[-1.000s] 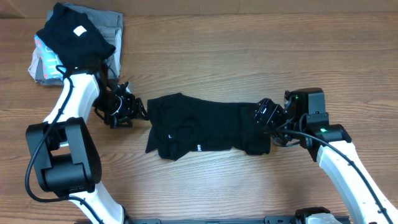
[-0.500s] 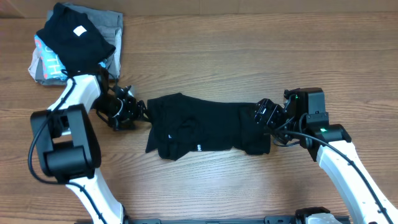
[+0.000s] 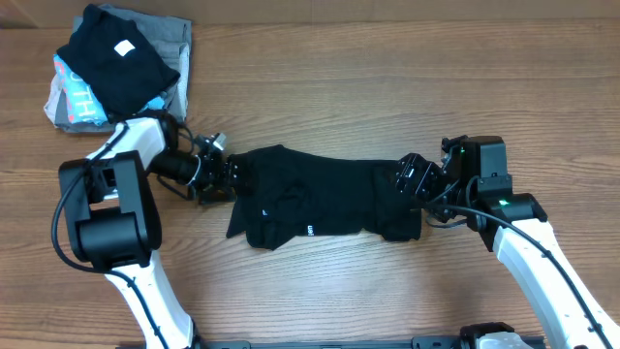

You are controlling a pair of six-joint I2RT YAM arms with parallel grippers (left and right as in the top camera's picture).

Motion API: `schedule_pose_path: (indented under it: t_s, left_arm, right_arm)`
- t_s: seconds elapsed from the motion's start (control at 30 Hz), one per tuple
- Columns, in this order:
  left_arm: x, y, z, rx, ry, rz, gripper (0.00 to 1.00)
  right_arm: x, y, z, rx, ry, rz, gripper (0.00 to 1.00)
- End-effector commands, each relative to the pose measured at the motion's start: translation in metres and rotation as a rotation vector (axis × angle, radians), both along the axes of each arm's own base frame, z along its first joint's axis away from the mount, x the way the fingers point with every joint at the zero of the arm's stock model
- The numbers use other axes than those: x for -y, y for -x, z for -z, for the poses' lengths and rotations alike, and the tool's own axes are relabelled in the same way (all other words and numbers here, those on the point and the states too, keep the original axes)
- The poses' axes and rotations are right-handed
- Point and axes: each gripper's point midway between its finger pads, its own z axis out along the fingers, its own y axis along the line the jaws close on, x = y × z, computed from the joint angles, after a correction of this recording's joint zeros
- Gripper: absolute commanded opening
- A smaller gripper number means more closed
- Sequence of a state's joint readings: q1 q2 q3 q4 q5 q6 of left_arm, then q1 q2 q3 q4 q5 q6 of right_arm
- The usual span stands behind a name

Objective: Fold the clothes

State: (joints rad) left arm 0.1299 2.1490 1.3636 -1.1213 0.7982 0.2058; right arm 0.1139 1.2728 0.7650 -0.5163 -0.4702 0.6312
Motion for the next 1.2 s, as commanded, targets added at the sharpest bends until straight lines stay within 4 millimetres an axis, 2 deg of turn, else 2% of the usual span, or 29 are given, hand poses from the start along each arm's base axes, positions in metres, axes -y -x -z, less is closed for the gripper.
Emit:
schedule_pose_path:
  t_s: [0.0, 0.2, 0.27, 0.37, 0.43, 0.47, 0.53, 0.67, 0.83, 0.97, 1.1, 1.17]
  left_arm:
    - [0.013, 0.012, 0.016, -0.024, 0.0, 0.068, 0.77]
    - [0.04, 0.014, 0.015, -0.02, 0.014, 0.108, 0.75]
    - [0.045, 0.012, 0.017, -0.018, 0.008, 0.11, 0.7]
    - [0.049, 0.011, 0.018, -0.004, 0.007, 0.121, 0.5]
    - [0.048, 0.011, 0.018, 0.0, 0.004, 0.123, 0.32]
    - [0.047, 0.011, 0.019, 0.0, -0.004, 0.125, 0.19]
    - [0.043, 0.011, 0.022, -0.006, -0.031, 0.127, 0.04]
    - [0.018, 0.011, 0.031, -0.079, -0.144, 0.058, 0.04]
    - [-0.018, -0.002, 0.023, -0.106, -0.172, -0.041, 0.04]
    - [-0.047, -0.016, 0.006, -0.108, -0.202, -0.101, 0.04]
    - [-0.066, -0.026, -0.017, -0.127, -0.286, -0.116, 0.04]
    - [-0.069, -0.026, -0.027, -0.154, -0.339, -0.112, 0.04]
  right_arm:
    - [-0.001, -0.004, -0.006, 0.028, 0.007, -0.008, 1.0]
    - [-0.001, -0.004, -0.006, 0.027, 0.007, -0.008, 1.0]
    - [-0.001, -0.004, -0.006, 0.027, 0.007, -0.008, 1.0]
    - [-0.001, -0.004, -0.006, 0.026, 0.007, -0.008, 1.0]
    - [-0.001, -0.004, -0.006, 0.027, 0.007, -0.009, 1.0]
    - [-0.001, -0.004, -0.006, 0.027, 0.007, -0.008, 1.0]
    - [-0.001, -0.004, -0.006, 0.027, 0.007, -0.009, 1.0]
    - [-0.001, -0.004, -0.006, 0.027, 0.007, -0.009, 1.0]
    - [-0.001, -0.004, -0.006, 0.027, 0.008, -0.009, 1.0]
    - [-0.001, -0.004, -0.006, 0.04, 0.019, -0.027, 1.0]
    - [0.002, -0.005, -0.005, 0.042, 0.035, -0.016, 1.0]
    - [0.003, -0.006, -0.004, 0.043, 0.042, -0.011, 1.0]
